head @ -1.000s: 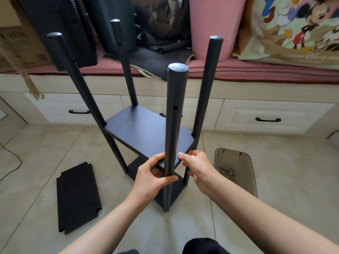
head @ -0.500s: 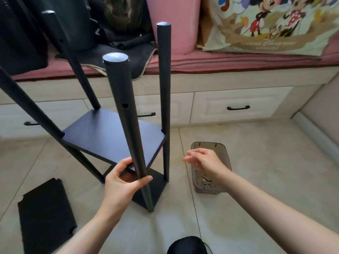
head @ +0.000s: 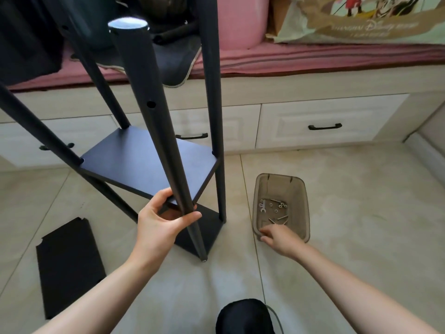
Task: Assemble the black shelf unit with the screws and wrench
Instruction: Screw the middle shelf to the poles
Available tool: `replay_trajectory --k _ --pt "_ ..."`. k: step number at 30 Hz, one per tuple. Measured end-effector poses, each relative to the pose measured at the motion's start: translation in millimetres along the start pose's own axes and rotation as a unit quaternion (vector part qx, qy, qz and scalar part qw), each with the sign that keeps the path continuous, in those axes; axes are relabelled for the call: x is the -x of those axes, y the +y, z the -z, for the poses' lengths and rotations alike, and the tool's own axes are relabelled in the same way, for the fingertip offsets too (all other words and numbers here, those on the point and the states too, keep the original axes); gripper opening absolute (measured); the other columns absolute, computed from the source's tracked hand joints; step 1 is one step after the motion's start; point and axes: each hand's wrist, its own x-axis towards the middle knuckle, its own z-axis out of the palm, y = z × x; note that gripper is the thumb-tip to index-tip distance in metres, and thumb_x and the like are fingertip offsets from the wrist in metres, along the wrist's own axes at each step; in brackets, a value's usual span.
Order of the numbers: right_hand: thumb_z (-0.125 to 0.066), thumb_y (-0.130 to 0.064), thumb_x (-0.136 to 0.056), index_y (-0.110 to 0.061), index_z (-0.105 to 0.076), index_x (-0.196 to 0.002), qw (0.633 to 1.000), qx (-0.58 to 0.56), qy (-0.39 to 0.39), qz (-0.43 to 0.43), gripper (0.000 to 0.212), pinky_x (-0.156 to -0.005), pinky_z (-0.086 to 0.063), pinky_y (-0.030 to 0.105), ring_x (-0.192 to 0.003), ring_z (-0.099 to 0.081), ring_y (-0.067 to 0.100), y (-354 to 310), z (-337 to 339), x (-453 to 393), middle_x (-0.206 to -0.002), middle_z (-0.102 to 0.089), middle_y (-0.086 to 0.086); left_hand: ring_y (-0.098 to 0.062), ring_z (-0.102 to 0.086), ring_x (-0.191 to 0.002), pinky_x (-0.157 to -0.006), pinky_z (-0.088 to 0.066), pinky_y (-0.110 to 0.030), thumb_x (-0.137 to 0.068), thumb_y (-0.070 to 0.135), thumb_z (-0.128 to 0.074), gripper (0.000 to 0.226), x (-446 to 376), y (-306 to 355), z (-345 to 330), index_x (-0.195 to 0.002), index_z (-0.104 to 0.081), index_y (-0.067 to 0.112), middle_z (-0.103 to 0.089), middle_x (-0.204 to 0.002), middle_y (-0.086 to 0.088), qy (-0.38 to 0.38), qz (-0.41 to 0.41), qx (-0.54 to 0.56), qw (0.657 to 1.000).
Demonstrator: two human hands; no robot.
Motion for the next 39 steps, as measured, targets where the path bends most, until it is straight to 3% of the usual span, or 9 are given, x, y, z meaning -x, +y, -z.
replay_trajectory --k 11,14,16,19,21,24,27,29,39 --pt "-0.060 -0.036 -0.096 -0.024 -0.063 -0.131 0.989 0.016 -0.080 0.121 0.036 -0.098 -0.048 0.032 -0.119 -0.060 0.015 -34 -53 46 -0.129 -0.065 -0.007 -0.023 -0.076 -0.088 -0.076 -0.059 -0.020 -0.051 0.025 -0.091 0.054 8 7 2 -0.101 -0.074 0.037 -0.075 -0.099 0.008 0.002 0.008 0.003 1.000" --pt "-0.062 -0.032 -0.093 -0.017 -0.070 -0.101 0.984 0.000 -0.118 0.135 0.019 -0.084 -0.051 0.036 -0.095 -0.064 0.022 -42 -62 50 -0.096 -0.072 -0.001 -0.022 -0.076 -0.089 -0.075 -0.058 -0.019 -0.049 0.034 -0.090 0.053 14 10 3 -0.098 -0.074 0.045 -0.074 -0.099 0.012 -0.001 0.003 -0.009 1.000" --pt "-0.060 -0.033 -0.092 -0.012 -0.066 -0.087 0.980 -0.024 -0.149 0.133 0.023 -0.079 -0.049 0.035 -0.083 -0.064 0.020 -46 -64 48 -0.081 -0.067 0.002 -0.022 -0.075 -0.090 -0.074 -0.057 -0.019 -0.049 0.036 -0.089 0.052 19 10 3 -0.097 -0.073 0.047 -0.074 -0.099 0.013 0.000 0.004 -0.011 1.000" --pt "-0.059 -0.035 -0.095 -0.019 -0.075 -0.101 0.985 -0.061 -0.140 0.082 0.023 -0.085 -0.050 0.027 -0.089 -0.066 0.008 -47 -60 29 -0.096 -0.074 -0.007 -0.022 -0.075 -0.091 -0.074 -0.057 -0.019 -0.048 0.038 -0.089 0.052 22 11 3 -0.096 -0.073 0.048 -0.074 -0.099 0.015 0.003 0.008 -0.012 1.000" --pt "-0.056 -0.022 -0.098 -0.010 -0.072 -0.107 0.995 -0.021 -0.097 0.028 0.021 -0.086 -0.050 0.029 -0.103 -0.066 0.023 -42 -57 10 -0.109 -0.072 0.008 -0.022 -0.076 -0.090 -0.075 -0.058 -0.019 -0.048 0.037 -0.089 0.052 23 11 2 -0.095 -0.073 0.050 -0.073 -0.097 0.016 0.002 0.006 -0.007 1.000" --pt "-0.048 -0.004 -0.097 -0.004 -0.062 -0.093 0.996 0.033 -0.075 -0.032 0.014 -0.080 -0.045 0.029 -0.109 -0.062 0.033 -32 -66 -11 -0.110 -0.062 0.018 -0.022 -0.076 -0.090 -0.076 -0.058 -0.020 -0.046 0.038 -0.089 0.053 22 9 1 -0.095 -0.073 0.050 -0.073 -0.096 0.017 0.003 0.005 -0.008 1.000" --pt "-0.047 0.005 -0.095 0.005 -0.051 -0.131 0.993 0.059 -0.075 -0.064 0.036 -0.098 -0.045 0.033 -0.121 -0.055 0.035 -25 -84 -22 -0.134 -0.051 0.022 -0.023 -0.076 -0.090 -0.076 -0.058 -0.020 -0.047 0.036 -0.089 0.052 22 5 1 -0.094 -0.073 0.049 -0.073 -0.097 0.018 0.007 0.003 -0.011 1.000" --pt "-0.048 0.009 -0.093 0.003 -0.042 -0.140 0.992 0.083 -0.071 -0.069 0.047 -0.104 -0.045 0.038 -0.126 -0.052 0.037 -25 -93 -27 -0.142 -0.045 0.024 -0.024 -0.075 -0.091 -0.077 -0.058 -0.021 -0.048 0.033 -0.089 0.052 21 2 1 -0.095 -0.073 0.048 -0.073 -0.097 0.017 0.008 -0.001 -0.009 1.000" --pt "-0.051 0.001 -0.093 -0.005 -0.056 -0.132 0.977 0.200 -0.061 -0.051 0.040 -0.098 -0.047 0.044 -0.127 -0.047 0.033 -26 -109 -24 -0.137 -0.050 0.014 -0.021 -0.075 -0.093 -0.074 -0.057 -0.016 -0.055 0.028 -0.090 0.057 29 -4 -6 -0.107 -0.072 0.040 -0.074 -0.100 0.004 0.024 0.001 -0.004 1.000"
